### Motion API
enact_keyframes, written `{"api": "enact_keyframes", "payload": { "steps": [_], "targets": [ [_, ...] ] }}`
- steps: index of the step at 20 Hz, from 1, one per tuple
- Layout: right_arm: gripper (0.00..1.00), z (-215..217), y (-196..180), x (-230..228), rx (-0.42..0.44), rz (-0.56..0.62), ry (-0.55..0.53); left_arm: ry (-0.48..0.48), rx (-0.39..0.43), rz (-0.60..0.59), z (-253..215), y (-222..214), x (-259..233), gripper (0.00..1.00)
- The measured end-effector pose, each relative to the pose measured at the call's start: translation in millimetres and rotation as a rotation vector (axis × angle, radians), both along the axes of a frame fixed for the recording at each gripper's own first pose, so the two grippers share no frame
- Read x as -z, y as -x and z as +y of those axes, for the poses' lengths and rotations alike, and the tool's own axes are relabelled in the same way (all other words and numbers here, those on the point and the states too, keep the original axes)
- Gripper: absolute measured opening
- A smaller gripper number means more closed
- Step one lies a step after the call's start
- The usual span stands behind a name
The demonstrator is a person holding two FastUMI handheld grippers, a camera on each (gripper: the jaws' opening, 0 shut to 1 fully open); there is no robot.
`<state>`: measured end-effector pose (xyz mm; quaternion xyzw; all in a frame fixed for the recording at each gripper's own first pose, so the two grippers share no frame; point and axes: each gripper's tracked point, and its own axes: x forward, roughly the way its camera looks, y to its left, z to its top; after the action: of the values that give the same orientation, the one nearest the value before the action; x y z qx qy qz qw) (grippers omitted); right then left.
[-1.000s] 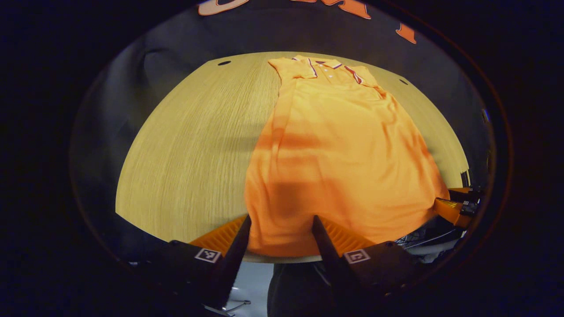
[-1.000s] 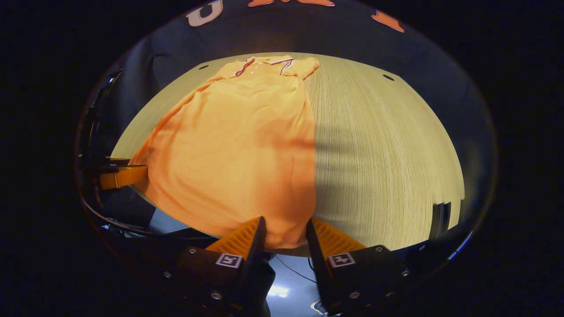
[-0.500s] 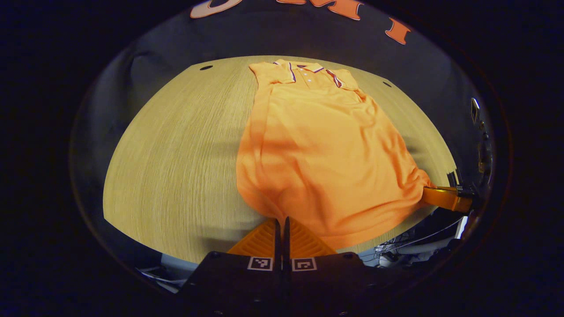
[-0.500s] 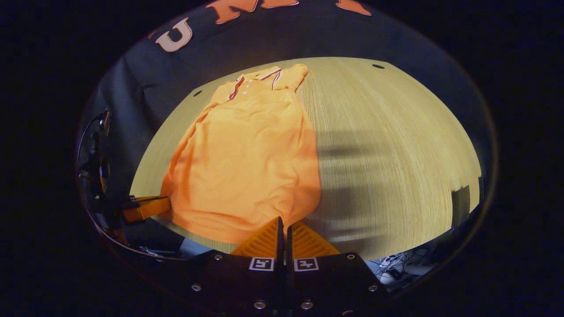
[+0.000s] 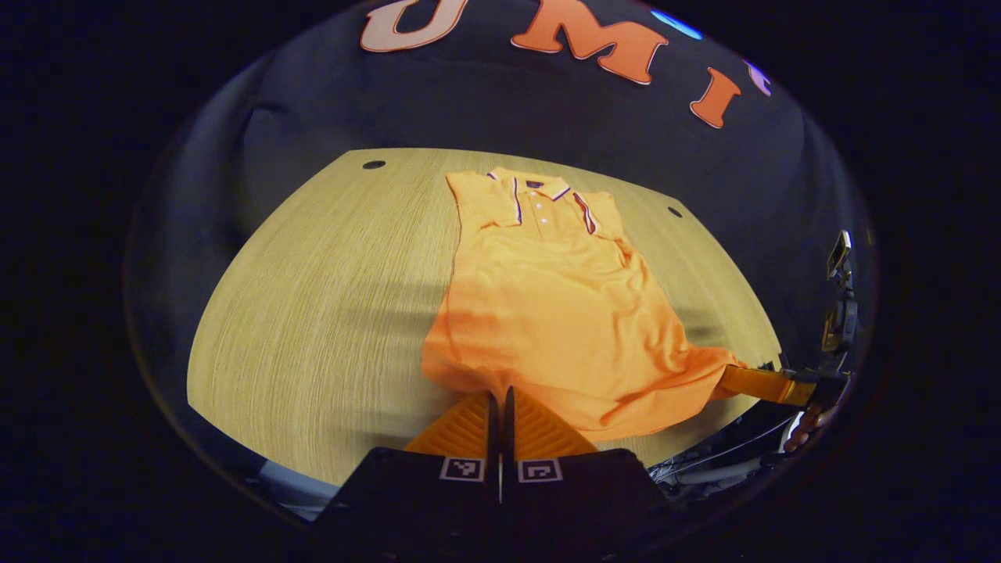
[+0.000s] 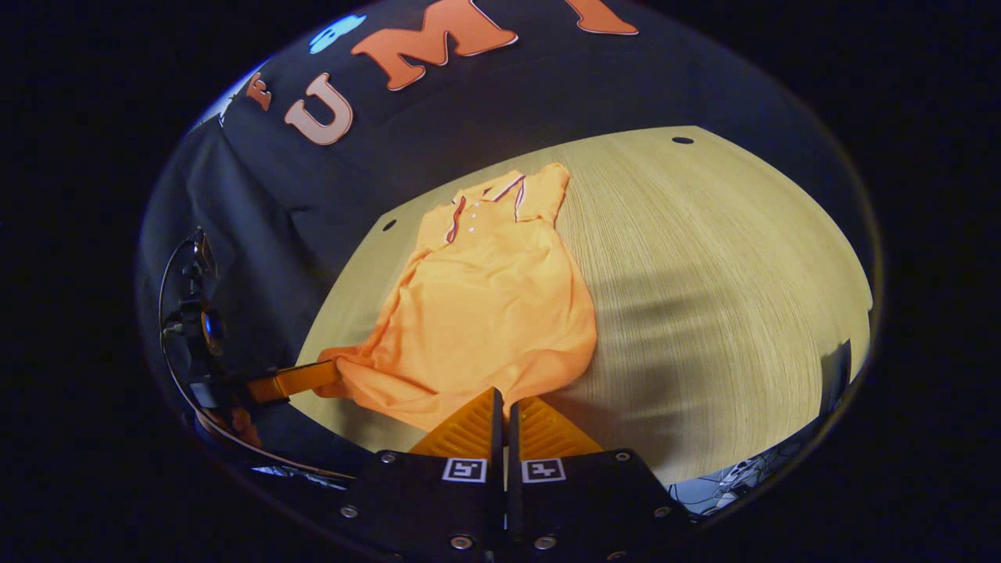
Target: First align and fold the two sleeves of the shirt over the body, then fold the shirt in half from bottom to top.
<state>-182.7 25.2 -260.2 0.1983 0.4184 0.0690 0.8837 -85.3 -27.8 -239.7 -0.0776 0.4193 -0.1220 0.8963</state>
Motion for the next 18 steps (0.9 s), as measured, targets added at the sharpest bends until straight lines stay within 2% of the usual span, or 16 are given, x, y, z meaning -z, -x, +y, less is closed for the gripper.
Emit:
{"api": "enact_keyframes", "payload": {
  "steps": [5,18],
  "targets": [
    [0.02,-1,-31,-28,-0.01,-0.079,0.018,0.001,0.026,-0.078,-4,-38,-30,0.01],
    [0.02,-1,-171,-84,0.091,-0.204,0.033,0.014,0.121,-0.176,-6,-182,-82,0.01]
  ]
}}
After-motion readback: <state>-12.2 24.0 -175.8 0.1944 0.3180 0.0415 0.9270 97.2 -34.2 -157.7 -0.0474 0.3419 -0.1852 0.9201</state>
